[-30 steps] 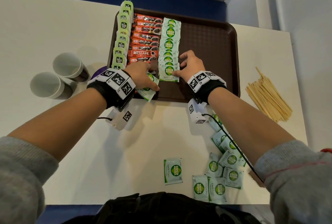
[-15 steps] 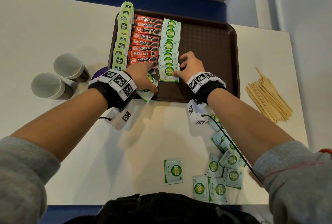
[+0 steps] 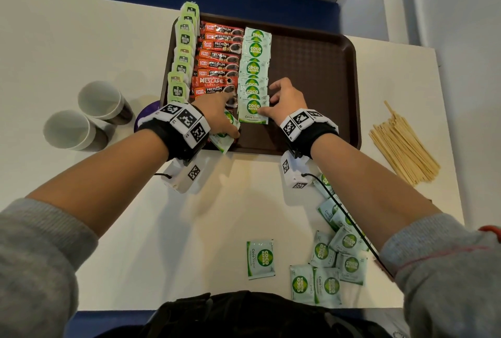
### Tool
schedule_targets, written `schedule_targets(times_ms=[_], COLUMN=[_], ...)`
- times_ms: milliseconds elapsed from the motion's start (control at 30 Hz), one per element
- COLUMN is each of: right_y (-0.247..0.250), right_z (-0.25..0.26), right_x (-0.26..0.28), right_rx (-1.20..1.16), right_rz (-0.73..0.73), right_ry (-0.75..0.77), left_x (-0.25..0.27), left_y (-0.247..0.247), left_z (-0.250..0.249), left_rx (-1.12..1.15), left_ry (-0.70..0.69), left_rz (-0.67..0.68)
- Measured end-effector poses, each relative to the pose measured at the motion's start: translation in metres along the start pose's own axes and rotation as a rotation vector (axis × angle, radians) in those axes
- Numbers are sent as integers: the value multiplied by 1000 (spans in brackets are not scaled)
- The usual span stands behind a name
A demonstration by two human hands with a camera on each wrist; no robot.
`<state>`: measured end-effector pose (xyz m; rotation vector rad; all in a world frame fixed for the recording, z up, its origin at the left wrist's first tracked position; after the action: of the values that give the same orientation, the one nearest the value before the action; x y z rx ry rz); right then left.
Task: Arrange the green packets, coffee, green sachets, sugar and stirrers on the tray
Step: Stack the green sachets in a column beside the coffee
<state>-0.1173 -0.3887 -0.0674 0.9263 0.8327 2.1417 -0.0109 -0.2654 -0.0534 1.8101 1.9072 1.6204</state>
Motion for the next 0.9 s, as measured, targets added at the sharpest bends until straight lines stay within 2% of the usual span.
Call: schedule_targets(times_ms=[233,600,733,800,900], right_y=[-1,9,20,14,-12], right_z=[0,-1,20,37,51], right_x=[0,3,12,16,22], right_rx=[1,0,-88,-111,-167], right_rz=[4,-32,-115,-31,229], right_ry=[5,4,105,149,134], left_x=[1,4,9,12,13], left_y=[2,21,28,27,24], left_z=[4,5,10,8,0], left_rx=[26,288,457,524,582], left_ry=[3,-9,-13,-36,-102], left_rz=[-27,-193,-276,-275,-230])
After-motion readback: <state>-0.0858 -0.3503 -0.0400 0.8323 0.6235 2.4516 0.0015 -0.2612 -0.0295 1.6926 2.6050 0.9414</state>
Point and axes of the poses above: each hand's wrist, its own x-axis away from the middle knuckle, its own y-axis out of the back of the hand, z = x × y, the point moved 10 cm from there along -x, towards the middle knuckle, and after that the axes turned 4 degrees about x, right-handed, at the moved point
